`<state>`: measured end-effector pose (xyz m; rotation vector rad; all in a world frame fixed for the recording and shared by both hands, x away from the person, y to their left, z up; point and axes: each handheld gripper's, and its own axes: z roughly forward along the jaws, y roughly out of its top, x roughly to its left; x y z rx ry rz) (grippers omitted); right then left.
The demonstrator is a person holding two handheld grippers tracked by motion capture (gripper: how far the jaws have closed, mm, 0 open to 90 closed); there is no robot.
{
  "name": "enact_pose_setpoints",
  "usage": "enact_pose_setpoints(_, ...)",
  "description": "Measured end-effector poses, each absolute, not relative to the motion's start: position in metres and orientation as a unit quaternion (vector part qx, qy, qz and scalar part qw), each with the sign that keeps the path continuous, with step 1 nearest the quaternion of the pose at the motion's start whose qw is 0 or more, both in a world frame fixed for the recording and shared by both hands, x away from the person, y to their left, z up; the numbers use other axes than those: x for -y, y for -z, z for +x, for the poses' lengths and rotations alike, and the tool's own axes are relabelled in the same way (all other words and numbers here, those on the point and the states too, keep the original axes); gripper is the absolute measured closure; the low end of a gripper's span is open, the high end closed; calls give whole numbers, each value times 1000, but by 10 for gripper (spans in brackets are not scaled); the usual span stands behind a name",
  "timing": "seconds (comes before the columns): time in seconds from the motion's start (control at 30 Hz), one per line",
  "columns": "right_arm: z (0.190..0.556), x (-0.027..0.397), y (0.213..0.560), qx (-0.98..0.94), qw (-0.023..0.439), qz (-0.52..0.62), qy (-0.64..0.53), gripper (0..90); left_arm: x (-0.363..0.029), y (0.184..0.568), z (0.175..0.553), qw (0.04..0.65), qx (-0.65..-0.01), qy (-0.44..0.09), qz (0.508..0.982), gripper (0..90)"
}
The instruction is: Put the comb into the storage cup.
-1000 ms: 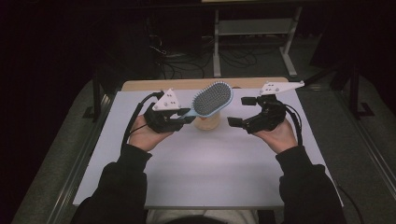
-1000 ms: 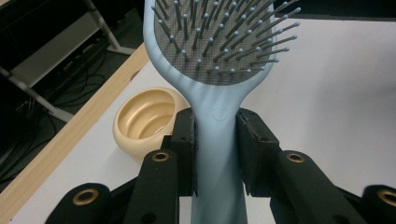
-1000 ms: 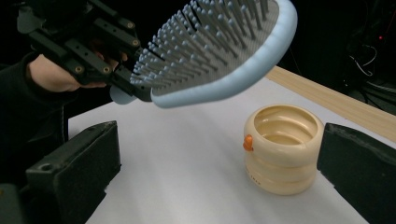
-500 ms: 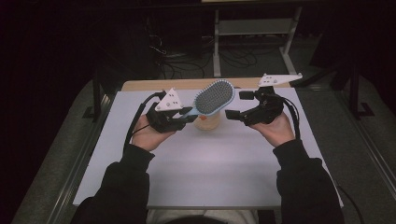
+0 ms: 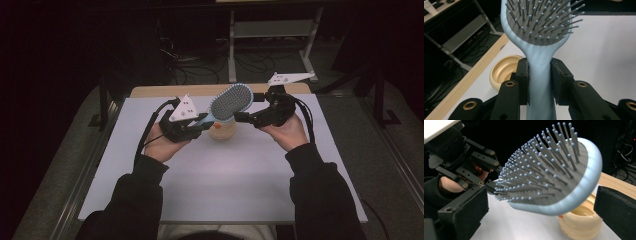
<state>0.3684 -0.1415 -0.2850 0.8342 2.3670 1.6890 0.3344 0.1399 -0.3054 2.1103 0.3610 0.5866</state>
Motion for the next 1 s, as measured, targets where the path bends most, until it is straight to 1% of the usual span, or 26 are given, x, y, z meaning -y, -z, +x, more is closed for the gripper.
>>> enact_pose_setpoints(0.27, 373, 135, 283, -781, 52, 278, -557, 9, -136, 306, 333, 449, -143, -240, 849, 701)
enact_pose_setpoints(0.4, 375, 132, 282, -780, 48, 281, -557, 58, -135, 308, 331, 446, -141, -241, 850, 701)
enact_pose_setpoints(0.47, 375, 132, 282, -779, 48, 282, -558, 110, -135, 310, 331, 446, -142, -242, 850, 701)
enact_pose_setpoints(0.67, 378, 135, 282, -773, 26, 285, -566, 182, -137, 311, 330, 452, -146, -247, 845, 701)
enact_pose_setpoints(0.73, 380, 135, 283, -773, 11, 283, -568, 224, -137, 310, 330, 451, -145, -250, 844, 701)
enact_pose_setpoints(1.0, 383, 135, 282, -766, -14, 287, -576, 290, -138, 311, 331, 458, -146, -250, 841, 701)
